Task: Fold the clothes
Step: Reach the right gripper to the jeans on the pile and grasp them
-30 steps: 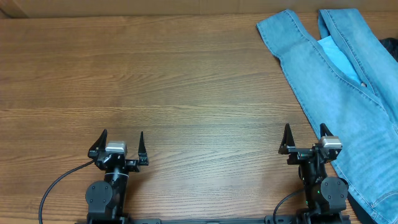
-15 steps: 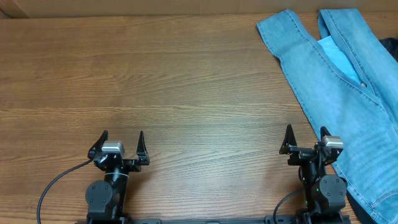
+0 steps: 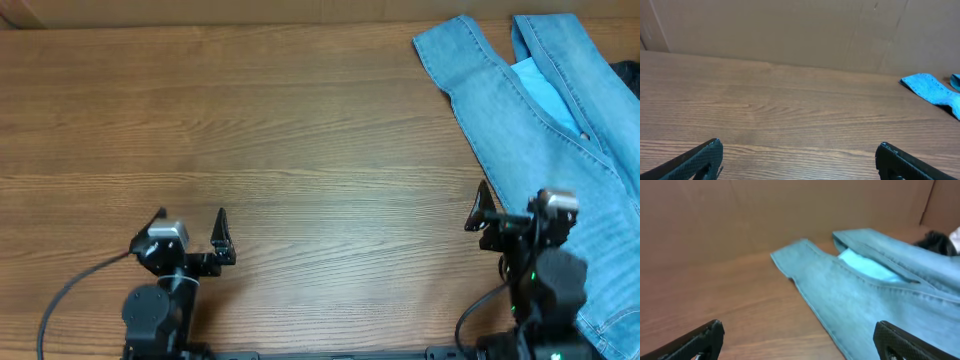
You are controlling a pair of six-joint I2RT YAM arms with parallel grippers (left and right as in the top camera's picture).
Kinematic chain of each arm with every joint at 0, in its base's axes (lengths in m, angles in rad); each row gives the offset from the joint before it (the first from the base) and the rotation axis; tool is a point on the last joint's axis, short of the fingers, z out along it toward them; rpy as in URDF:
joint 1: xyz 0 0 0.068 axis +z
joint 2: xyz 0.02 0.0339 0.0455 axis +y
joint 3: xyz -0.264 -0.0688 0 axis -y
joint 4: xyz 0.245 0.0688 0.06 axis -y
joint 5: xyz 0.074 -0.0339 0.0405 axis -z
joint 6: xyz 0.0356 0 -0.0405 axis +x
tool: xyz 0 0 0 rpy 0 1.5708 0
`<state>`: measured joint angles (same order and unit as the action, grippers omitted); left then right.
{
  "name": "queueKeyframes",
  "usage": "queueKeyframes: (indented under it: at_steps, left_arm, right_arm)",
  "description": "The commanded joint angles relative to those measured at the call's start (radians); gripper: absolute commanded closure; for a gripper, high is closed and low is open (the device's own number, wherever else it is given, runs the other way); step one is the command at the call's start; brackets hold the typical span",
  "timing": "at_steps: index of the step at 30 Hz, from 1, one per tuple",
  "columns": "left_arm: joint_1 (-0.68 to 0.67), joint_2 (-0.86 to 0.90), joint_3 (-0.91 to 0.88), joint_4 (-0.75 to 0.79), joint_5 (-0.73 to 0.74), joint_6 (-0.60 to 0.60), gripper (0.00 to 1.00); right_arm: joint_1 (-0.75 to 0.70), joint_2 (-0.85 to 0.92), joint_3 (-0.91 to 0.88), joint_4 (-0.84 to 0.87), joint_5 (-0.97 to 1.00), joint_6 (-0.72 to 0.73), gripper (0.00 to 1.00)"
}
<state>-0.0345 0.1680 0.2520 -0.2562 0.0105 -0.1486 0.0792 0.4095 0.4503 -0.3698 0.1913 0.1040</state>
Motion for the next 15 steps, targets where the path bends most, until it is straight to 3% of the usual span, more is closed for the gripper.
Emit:
queueKeyframes:
  at_steps: [1, 9, 15]
  left_arm:
    - [0.008, 0.125, 0.096, 0.001, -0.011, -0.011, 0.0]
    - [0.008, 0.534, 0.397, -0.152, -0.006, 0.022, 0.0]
    - [0.008, 0.737, 0.543, -0.275, 0.04, 0.021, 0.0]
  right_arm:
    - [-0.001, 0.143, 0.158, -0.073, 0.01, 0.005, 0.0]
    - [-0.042, 0.579, 0.507, -0.477, 0.011, 0.029, 0.0]
    - [-0.099, 0.799, 0.626, -0.652, -0.095, 0.117, 0.0]
